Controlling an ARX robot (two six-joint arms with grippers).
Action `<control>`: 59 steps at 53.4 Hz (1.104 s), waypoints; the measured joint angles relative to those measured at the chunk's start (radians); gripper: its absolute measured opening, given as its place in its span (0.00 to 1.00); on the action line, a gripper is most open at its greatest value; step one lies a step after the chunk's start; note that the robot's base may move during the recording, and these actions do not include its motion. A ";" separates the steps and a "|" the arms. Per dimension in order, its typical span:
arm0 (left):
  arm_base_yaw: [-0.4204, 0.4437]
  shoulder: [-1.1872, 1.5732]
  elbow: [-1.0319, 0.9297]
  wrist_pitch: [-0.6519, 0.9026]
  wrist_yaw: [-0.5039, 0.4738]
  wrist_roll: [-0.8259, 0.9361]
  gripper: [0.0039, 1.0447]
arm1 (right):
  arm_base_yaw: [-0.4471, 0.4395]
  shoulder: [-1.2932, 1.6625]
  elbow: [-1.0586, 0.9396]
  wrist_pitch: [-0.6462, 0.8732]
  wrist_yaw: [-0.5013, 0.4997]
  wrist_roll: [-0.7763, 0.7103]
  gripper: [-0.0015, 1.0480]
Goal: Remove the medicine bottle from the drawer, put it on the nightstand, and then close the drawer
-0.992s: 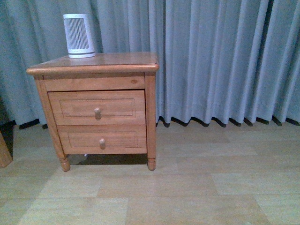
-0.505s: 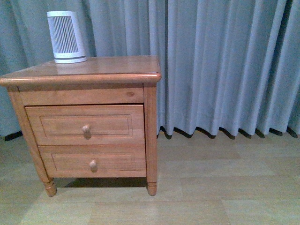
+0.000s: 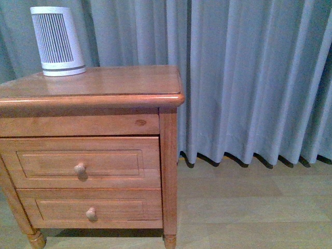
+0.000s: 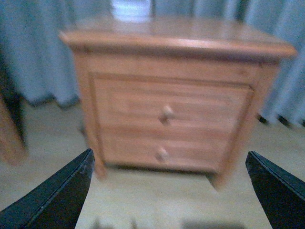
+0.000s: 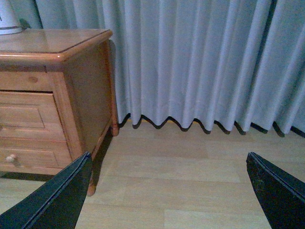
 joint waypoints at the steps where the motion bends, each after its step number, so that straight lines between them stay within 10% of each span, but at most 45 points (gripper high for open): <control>1: 0.018 0.055 0.027 -0.023 0.052 -0.024 0.94 | 0.000 0.000 0.000 0.000 0.000 0.000 0.93; 8: 0.048 0.410 0.206 0.133 0.187 -0.113 0.94 | 0.000 0.000 0.000 0.000 0.000 0.000 0.93; 34: -0.152 1.571 0.591 0.910 0.107 -0.100 0.94 | 0.000 0.000 0.000 0.000 0.000 0.000 0.93; 59: -0.159 2.132 0.960 0.910 -0.034 -0.019 0.94 | 0.000 0.000 0.000 0.000 0.000 0.000 0.93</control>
